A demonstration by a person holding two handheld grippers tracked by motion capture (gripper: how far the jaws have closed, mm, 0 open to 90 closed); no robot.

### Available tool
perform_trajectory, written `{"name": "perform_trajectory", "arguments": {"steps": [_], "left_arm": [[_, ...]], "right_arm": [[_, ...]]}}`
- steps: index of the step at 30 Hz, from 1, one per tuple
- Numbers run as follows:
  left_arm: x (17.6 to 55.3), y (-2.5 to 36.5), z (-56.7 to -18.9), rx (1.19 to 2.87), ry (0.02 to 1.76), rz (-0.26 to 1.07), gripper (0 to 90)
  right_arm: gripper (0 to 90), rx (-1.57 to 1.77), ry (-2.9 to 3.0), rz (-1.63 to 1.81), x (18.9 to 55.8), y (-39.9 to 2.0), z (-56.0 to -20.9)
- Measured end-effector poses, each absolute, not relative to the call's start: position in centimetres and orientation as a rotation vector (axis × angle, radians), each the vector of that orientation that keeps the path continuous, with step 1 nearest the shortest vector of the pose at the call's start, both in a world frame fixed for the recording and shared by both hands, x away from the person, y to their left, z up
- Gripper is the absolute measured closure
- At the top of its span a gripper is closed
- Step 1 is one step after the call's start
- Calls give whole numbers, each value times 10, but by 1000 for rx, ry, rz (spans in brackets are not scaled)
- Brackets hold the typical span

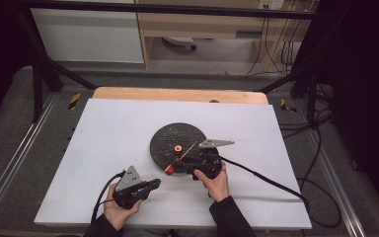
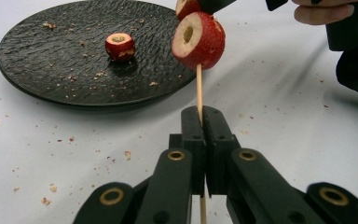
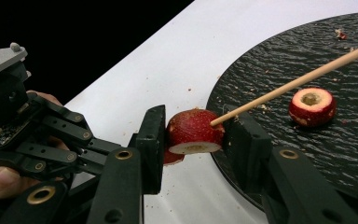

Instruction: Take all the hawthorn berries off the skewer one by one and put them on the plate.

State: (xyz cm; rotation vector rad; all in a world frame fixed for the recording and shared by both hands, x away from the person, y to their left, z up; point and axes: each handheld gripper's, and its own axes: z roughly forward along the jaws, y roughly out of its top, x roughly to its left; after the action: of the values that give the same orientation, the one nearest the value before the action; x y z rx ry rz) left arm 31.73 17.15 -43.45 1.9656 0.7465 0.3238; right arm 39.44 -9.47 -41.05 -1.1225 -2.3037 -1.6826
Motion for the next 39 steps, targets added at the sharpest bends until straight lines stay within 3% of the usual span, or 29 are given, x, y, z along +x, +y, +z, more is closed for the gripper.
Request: {"name": "perform_trajectory", "arguments": {"steps": [28, 39], "left_arm": [[316, 183, -433, 1944, 756, 339, 880], [319, 190, -431, 1925, 781, 347, 880]], "right_arm": [[618, -1341, -2281, -1800, 445, -148, -354], [618, -1443, -2364, -1683, 470, -138, -377]]}}
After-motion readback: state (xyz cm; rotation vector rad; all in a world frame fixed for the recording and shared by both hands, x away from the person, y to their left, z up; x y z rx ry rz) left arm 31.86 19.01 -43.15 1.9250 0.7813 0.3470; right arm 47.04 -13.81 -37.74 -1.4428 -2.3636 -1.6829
